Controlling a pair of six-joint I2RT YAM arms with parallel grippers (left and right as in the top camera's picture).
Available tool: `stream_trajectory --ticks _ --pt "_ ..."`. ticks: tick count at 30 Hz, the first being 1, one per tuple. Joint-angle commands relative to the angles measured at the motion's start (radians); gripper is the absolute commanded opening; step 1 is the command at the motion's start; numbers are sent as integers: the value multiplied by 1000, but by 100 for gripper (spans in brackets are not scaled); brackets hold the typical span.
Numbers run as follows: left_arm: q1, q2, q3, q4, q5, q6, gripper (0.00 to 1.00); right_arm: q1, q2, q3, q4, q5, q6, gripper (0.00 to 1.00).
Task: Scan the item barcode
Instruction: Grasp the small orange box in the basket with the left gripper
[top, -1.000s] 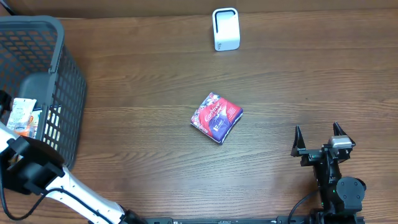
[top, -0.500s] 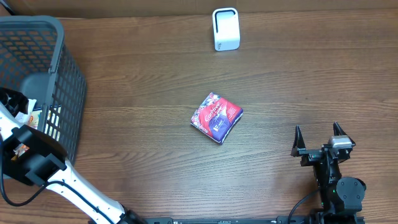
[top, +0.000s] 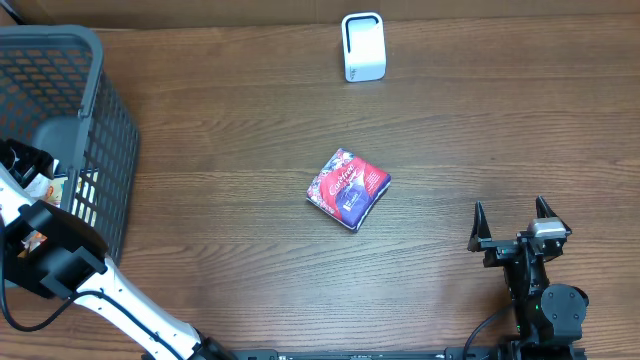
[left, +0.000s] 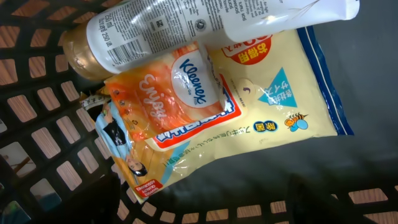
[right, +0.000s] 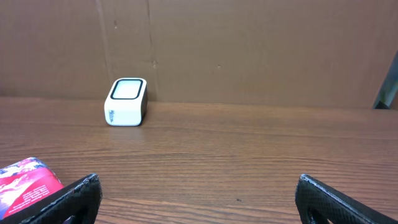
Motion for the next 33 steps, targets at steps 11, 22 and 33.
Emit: stream_trajectory --ticks 11,22,33 --pt "-5 -27 -154 132 -71 -53 76 5 -10 -10 7 6 0 100" --pt "-7 -26 -252 287 -101 -50 54 5 -10 -10 7 6 0 100" --pt "-7 -26 -380 339 -195 -53 20 5 -10 -10 7 6 0 100"
